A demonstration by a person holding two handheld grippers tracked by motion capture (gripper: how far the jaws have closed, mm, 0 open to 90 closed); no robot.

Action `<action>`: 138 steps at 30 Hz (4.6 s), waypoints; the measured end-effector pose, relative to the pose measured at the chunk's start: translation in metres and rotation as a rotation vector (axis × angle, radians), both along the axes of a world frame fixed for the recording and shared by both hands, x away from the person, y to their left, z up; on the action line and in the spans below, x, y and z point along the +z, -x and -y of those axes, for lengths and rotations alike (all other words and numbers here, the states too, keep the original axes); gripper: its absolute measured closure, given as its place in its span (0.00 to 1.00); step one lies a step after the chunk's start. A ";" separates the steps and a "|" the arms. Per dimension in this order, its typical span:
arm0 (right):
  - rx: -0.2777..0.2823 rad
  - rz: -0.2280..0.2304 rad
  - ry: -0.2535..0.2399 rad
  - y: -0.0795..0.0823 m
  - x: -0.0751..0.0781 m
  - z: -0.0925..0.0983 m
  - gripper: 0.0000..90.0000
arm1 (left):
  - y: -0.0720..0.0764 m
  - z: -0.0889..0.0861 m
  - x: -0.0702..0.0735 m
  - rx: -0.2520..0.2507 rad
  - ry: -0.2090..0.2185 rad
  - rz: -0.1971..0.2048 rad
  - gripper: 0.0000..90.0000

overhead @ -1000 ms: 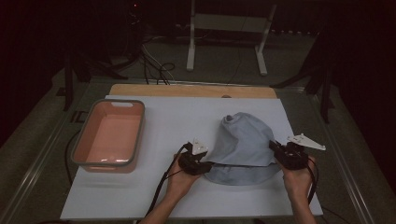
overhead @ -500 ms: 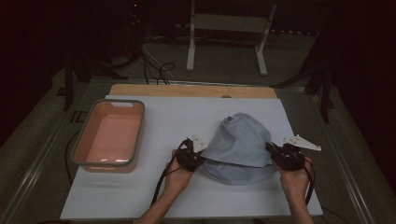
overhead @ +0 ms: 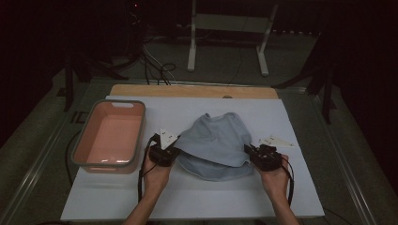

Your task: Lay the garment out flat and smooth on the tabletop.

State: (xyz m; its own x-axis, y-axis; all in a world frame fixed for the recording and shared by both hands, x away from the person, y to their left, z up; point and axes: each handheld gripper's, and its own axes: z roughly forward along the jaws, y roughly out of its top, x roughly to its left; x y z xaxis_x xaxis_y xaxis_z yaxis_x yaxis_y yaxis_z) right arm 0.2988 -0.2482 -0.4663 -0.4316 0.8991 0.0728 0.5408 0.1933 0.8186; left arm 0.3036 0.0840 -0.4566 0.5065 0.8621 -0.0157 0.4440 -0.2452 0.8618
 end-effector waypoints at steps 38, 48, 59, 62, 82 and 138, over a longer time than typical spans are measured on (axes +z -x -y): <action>-0.111 -0.028 0.003 0.012 -0.002 0.053 0.91 | 0.035 -0.002 -0.018 -0.224 0.052 -0.174 0.61; -0.122 -0.036 0.016 0.012 -0.003 0.055 0.81 | 0.042 -0.006 -0.020 -0.238 0.072 -0.224 0.50; -0.109 -0.039 0.003 0.011 -0.002 0.055 0.58 | 0.053 -0.015 -0.008 -0.251 0.105 -0.179 0.30; -0.110 -0.043 -0.002 0.010 -0.003 0.055 0.53 | 0.054 -0.016 -0.003 -0.258 0.129 -0.164 0.29; -0.090 -0.090 0.011 0.007 -0.009 0.059 0.36 | 0.000 -0.006 -0.009 -0.182 0.109 -0.161 0.34; -0.107 -0.135 0.162 0.008 -0.019 0.071 0.56 | -0.021 0.021 -0.037 -0.175 -0.016 -0.257 0.92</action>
